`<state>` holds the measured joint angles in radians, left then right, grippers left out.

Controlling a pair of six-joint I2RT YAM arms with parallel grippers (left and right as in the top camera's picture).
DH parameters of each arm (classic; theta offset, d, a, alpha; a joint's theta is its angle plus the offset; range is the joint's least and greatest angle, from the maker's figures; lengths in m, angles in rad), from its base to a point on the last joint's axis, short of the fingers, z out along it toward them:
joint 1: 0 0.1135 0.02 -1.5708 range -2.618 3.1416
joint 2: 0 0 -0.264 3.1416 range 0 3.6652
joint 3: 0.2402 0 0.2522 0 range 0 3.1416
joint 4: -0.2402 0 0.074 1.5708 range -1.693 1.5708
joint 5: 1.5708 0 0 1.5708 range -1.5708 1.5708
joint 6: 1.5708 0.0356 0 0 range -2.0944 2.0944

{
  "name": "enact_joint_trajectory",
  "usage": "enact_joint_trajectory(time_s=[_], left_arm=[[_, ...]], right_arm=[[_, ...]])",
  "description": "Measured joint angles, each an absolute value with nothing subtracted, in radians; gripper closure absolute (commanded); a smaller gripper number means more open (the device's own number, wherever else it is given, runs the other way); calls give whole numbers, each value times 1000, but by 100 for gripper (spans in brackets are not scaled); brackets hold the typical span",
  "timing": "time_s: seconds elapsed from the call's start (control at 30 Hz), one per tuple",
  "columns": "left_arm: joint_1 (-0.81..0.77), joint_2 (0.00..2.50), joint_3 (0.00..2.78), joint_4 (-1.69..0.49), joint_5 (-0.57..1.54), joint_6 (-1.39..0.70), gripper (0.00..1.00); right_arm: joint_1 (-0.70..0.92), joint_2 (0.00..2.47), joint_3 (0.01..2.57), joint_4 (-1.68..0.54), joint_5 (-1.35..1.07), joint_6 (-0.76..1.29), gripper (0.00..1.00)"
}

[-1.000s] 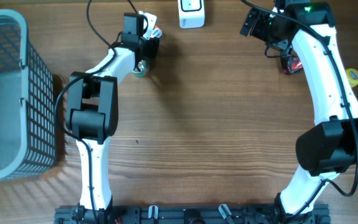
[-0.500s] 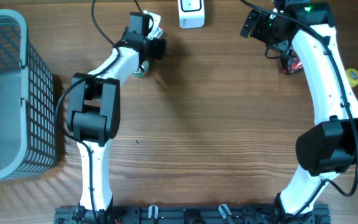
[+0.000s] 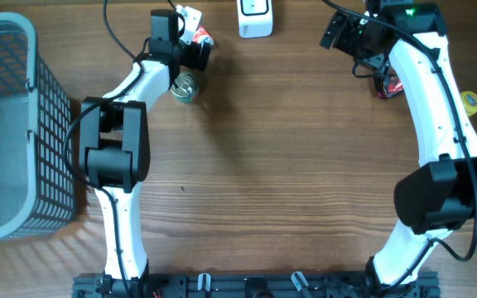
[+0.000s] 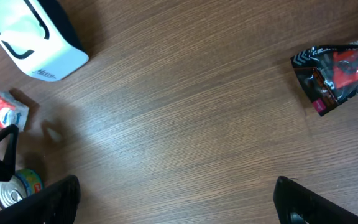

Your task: Scan the item barcode

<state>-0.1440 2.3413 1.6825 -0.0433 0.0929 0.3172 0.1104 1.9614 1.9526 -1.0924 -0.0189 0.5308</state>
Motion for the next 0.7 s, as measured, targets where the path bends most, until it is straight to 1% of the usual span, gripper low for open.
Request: enact_joint_trajectory(time_s=[0.23, 0.47, 0.5, 0.6, 0.7], left_arm=[[-141, 2349, 1682, 33, 137, 335, 0], [-141, 2445, 1721, 41, 158, 337, 0], [-141, 2450, 1731, 41, 158, 339, 2], [-138, 2462, 1748, 38, 163, 342, 27], [-138, 2465, 1750, 37, 163, 344, 35]], right_arm=[[110, 1961, 1953, -1105, -19, 553, 0], [110, 1961, 1953, -1111, -19, 575, 0], [110, 1961, 1953, -1111, -19, 580, 0], [110, 1961, 1953, -1111, -19, 587, 0], [110, 1961, 1953, -1111, -19, 588, 0]])
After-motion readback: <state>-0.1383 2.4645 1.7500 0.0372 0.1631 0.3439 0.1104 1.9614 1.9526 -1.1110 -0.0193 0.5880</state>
